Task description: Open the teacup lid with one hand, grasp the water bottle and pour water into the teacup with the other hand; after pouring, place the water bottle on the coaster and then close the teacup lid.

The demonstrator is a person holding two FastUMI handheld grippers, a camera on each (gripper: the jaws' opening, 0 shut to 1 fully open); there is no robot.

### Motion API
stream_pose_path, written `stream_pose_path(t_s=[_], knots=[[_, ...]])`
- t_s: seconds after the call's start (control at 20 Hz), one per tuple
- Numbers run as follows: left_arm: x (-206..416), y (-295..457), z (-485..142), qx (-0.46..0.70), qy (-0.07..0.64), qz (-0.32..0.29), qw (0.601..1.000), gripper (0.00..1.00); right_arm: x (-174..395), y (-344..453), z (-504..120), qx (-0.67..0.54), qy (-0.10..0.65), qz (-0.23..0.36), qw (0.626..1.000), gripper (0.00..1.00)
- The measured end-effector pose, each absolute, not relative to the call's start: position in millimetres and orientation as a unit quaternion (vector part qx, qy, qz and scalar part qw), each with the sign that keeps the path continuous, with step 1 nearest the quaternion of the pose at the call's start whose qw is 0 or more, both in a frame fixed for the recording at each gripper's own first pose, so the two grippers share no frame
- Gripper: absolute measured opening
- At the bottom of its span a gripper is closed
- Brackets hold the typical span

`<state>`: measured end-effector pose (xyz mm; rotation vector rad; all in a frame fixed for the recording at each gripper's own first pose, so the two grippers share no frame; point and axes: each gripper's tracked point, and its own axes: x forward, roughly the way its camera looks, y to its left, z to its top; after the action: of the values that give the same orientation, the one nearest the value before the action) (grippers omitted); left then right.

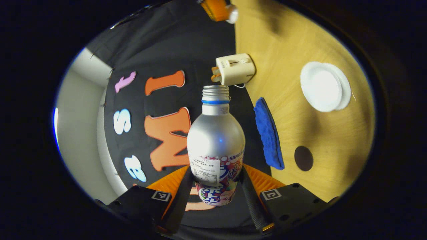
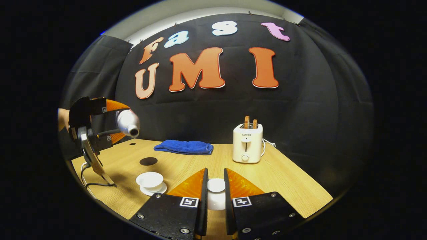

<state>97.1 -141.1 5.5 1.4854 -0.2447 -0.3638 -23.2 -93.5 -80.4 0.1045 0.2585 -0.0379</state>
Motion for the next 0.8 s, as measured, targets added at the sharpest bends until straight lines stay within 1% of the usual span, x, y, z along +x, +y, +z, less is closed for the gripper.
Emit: stream_pose_path(t_s=[0.1,0.3,0.6,0.8], knots=[[99.6,-134.3,4.8,0.603,-0.088,-0.164,0.775,0.83,-21.0,-88.3,-80.2,0.042,0.131,-0.015,0.990,0.23],[105.5,-128.0,1.1,0.481,-0.067,-0.165,0.859,0.83,-16.0,-76.8,-72.6,0.031,0.130,-0.009,0.991,0.23],[122.9,-113.3,6.3,0.283,-0.055,-0.148,0.946,0.83,-5.6,-53.9,-64.8,0.024,0.131,0.012,0.991,0.23],[138.7,-109.2,-3.4,0.133,-0.030,-0.131,0.982,0.83,4.0,-31.9,-59.6,0.016,0.131,0.031,0.991,0.23]])
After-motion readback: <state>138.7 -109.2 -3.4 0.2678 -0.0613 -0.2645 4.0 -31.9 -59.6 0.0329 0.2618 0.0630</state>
